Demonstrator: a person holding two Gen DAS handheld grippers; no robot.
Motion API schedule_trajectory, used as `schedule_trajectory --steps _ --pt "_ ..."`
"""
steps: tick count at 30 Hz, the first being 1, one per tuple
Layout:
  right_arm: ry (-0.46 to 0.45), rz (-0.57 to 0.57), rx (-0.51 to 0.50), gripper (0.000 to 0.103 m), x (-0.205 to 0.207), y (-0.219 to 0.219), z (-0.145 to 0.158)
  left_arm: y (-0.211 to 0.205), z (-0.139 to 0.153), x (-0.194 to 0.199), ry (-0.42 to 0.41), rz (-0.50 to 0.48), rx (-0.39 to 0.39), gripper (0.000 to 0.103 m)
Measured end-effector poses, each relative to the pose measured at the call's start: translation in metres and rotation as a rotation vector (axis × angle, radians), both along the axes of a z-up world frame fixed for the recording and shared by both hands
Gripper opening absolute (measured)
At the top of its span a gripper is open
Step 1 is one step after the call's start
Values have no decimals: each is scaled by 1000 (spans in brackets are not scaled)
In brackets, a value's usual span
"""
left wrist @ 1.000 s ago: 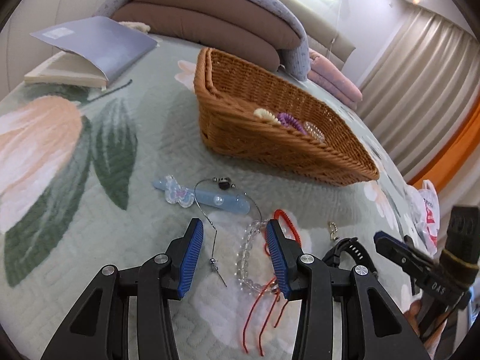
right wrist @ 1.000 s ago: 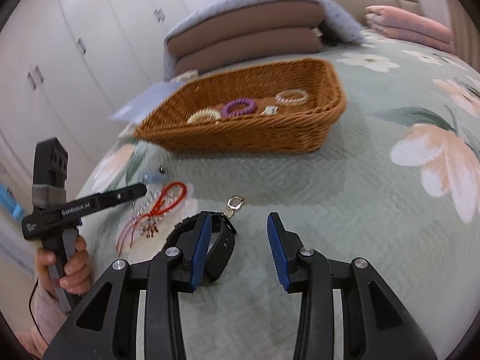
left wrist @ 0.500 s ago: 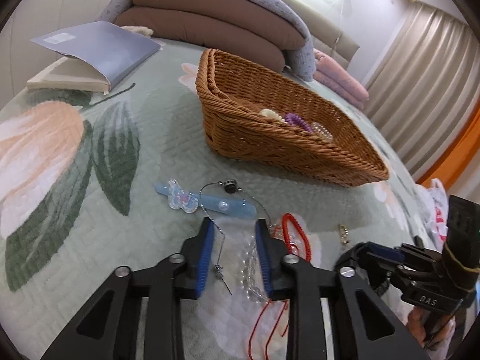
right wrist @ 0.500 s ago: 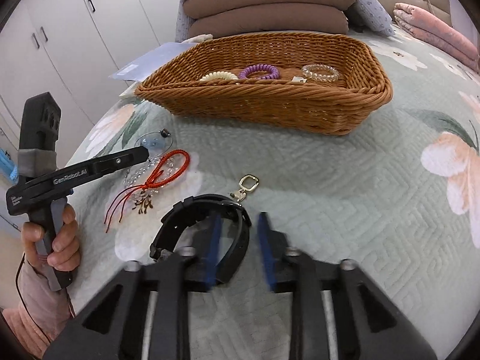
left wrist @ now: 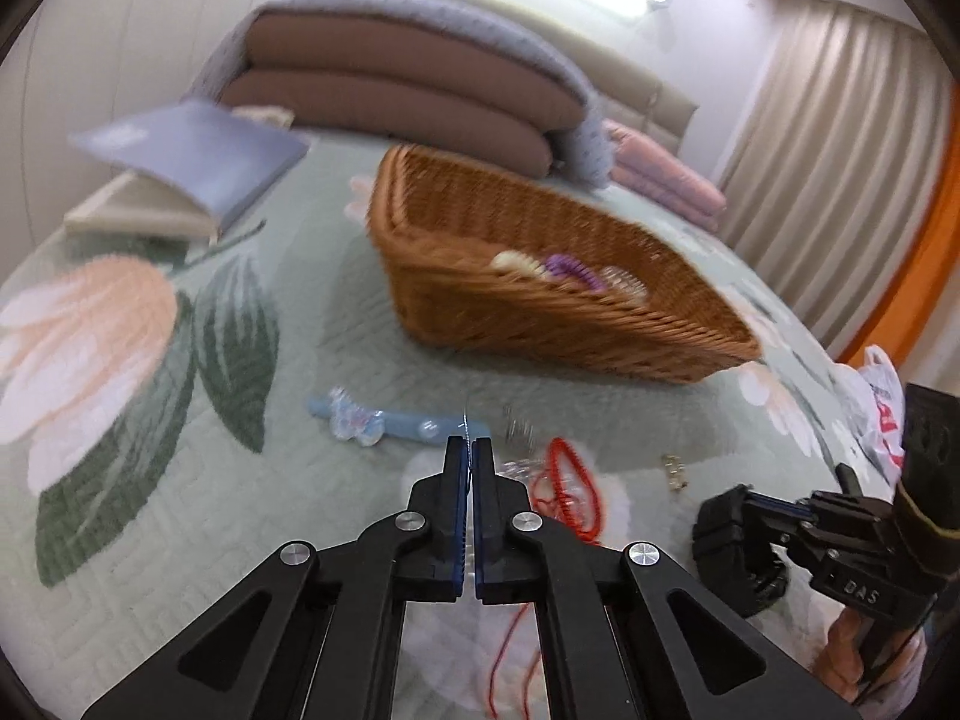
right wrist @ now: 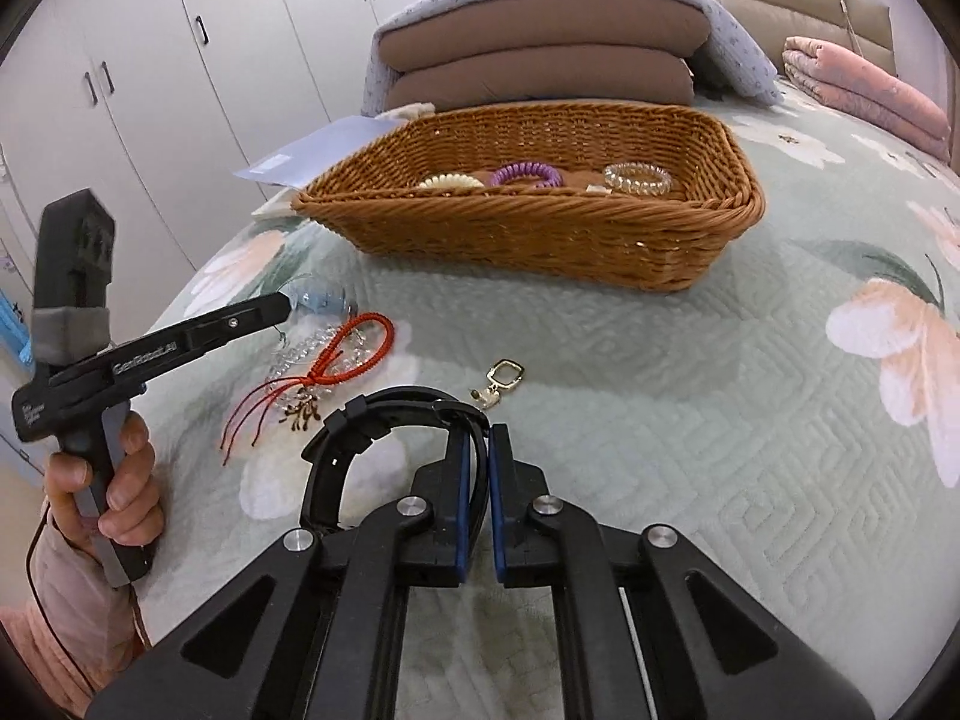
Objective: Organize jewelry
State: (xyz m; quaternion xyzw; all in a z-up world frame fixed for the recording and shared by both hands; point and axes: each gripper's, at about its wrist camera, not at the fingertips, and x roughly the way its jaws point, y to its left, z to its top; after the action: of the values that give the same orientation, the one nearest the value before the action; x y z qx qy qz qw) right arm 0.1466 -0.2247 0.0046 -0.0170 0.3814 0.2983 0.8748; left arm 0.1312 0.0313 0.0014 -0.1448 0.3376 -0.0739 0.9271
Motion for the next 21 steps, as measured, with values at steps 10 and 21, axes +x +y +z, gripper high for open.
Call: schedule_trajectory --steps 10,21 --pt "-36 -23 78 8 -4 -15 11 3 19 -18 -126 -25 -42 1" --pt "-19 -10 92 9 -2 -15 9 31 8 -6 -20 -13 -210 4"
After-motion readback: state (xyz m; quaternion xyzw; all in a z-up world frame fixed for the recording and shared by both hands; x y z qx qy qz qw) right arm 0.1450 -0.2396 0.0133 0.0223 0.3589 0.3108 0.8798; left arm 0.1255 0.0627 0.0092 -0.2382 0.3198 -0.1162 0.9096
